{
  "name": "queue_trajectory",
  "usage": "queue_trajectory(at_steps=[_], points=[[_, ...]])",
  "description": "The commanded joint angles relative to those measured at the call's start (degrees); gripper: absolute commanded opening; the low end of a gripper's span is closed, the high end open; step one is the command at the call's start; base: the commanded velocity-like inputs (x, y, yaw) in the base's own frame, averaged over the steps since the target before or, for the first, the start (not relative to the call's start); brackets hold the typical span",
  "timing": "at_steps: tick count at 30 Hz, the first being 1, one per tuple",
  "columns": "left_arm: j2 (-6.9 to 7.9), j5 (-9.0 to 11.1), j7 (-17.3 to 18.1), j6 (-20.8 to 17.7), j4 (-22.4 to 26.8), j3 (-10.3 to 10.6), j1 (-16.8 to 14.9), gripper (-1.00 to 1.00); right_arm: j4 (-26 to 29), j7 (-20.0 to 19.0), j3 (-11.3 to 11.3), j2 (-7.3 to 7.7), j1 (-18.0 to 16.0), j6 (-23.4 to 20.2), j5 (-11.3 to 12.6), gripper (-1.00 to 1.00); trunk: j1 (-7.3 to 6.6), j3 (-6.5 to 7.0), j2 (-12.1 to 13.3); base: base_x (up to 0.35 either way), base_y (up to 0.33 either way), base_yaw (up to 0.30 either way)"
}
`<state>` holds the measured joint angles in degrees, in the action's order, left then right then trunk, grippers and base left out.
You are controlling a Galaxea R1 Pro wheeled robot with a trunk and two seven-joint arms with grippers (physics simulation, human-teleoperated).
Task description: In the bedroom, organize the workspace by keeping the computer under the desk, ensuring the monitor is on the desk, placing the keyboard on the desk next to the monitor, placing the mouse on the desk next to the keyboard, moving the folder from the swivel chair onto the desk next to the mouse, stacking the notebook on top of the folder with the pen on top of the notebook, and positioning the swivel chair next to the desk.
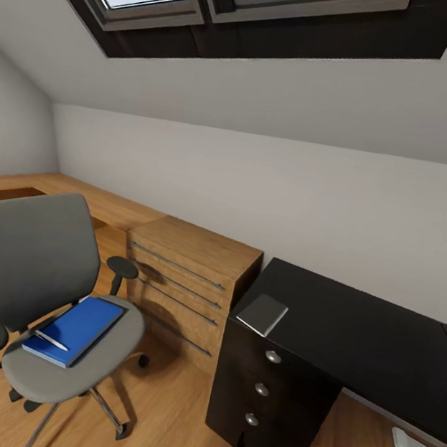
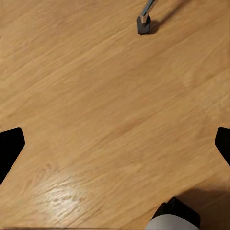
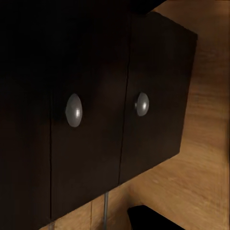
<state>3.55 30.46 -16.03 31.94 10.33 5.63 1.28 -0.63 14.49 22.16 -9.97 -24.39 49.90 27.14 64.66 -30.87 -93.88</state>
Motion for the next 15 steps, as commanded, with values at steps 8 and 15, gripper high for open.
queue_trajectory(at_steps=[8, 15], points=[[-0.19, 0.3, -0.5, -0.1, 0.0, 0.4, 0.0, 1.0, 0.0, 0.5, 0.4, -0.03, 0.0, -0.1, -1.8, 1.0, 0.0, -0.65, 0.0, 0.0, 0.0, 0.16], [-0.21, 0.3, -0.5, -0.2, -0.1, 0.4, 0.0, 1.0, 0.4, 0.3, 0.3, 1.52, 0.0, -0.4, -1.6, 1.0, 0.0, -0.75, 0.0, 0.0, 0.0, 0.035]])
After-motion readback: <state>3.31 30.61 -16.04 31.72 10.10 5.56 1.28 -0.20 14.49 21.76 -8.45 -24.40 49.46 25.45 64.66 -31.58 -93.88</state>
